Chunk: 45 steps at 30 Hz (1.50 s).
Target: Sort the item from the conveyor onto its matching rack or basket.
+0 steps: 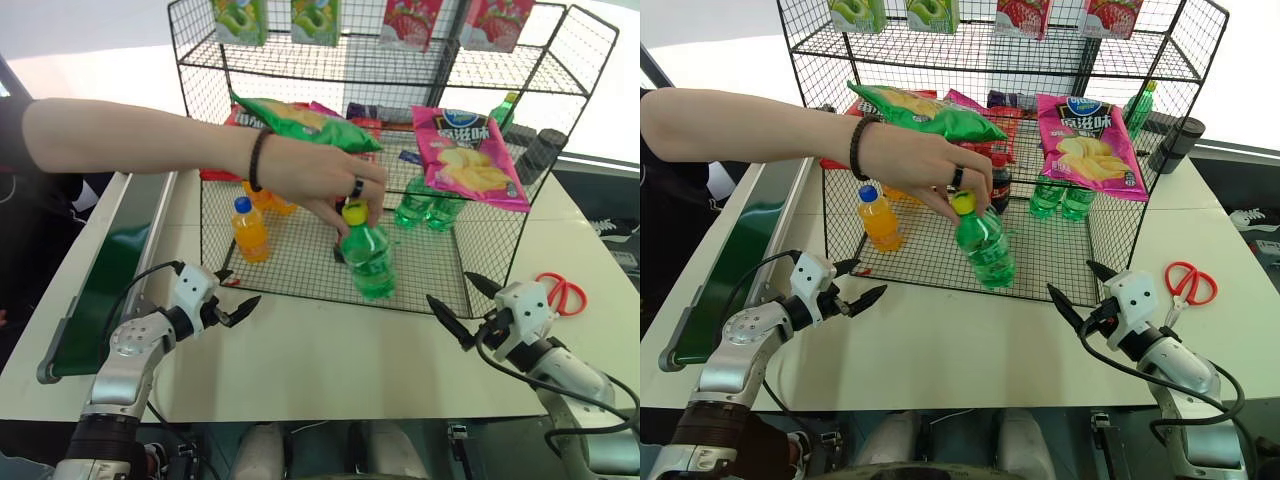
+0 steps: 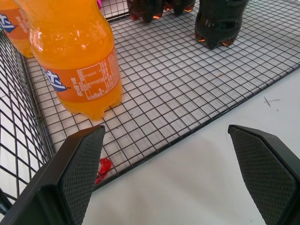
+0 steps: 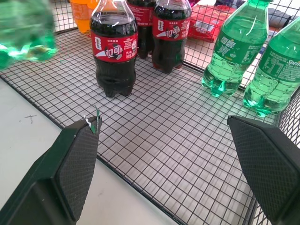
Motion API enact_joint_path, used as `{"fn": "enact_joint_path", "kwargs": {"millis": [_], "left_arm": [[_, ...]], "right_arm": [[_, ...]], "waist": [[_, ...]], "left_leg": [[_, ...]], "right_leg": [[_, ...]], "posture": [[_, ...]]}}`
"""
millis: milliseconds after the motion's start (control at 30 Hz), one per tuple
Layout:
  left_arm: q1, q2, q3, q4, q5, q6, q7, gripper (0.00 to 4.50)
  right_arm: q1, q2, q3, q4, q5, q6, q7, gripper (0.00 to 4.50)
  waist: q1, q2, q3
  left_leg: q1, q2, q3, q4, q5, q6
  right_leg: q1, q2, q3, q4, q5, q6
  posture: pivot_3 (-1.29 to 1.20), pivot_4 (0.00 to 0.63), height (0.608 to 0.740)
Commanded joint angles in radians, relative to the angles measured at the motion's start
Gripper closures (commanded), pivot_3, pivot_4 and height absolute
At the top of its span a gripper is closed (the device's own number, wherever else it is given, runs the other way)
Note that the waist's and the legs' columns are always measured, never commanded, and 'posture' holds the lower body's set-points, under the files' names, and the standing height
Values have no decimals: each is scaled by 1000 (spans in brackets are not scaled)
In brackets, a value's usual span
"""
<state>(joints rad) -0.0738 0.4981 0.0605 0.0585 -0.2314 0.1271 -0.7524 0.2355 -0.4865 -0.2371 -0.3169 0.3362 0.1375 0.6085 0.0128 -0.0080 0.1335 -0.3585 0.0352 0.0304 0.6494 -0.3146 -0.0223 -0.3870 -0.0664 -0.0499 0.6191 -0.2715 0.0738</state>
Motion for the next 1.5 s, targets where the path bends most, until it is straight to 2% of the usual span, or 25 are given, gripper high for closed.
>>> {"fn": "enact_joint_path", "kwargs": {"millis": [33, 1500], "left_arm": [[-2, -2, 9, -19, -5, -16, 7, 0], [4, 2, 20, -32, -13, -6, 12, 0]], "right_arm": [[-9, 3, -6, -15, 5, -19, 0, 49], [-20, 5, 11, -10, 2, -22, -7, 49]], "waist": [[0, 0, 0], [0, 0, 0]], "left_leg": [[0, 0, 0, 0, 0, 0], [0, 0, 0, 0, 0, 0]], "right_leg": [[0, 0, 0, 0, 0, 0], [0, 0, 0, 0, 0, 0]], "posture": [[0, 150, 740], [0, 150, 740]]}}
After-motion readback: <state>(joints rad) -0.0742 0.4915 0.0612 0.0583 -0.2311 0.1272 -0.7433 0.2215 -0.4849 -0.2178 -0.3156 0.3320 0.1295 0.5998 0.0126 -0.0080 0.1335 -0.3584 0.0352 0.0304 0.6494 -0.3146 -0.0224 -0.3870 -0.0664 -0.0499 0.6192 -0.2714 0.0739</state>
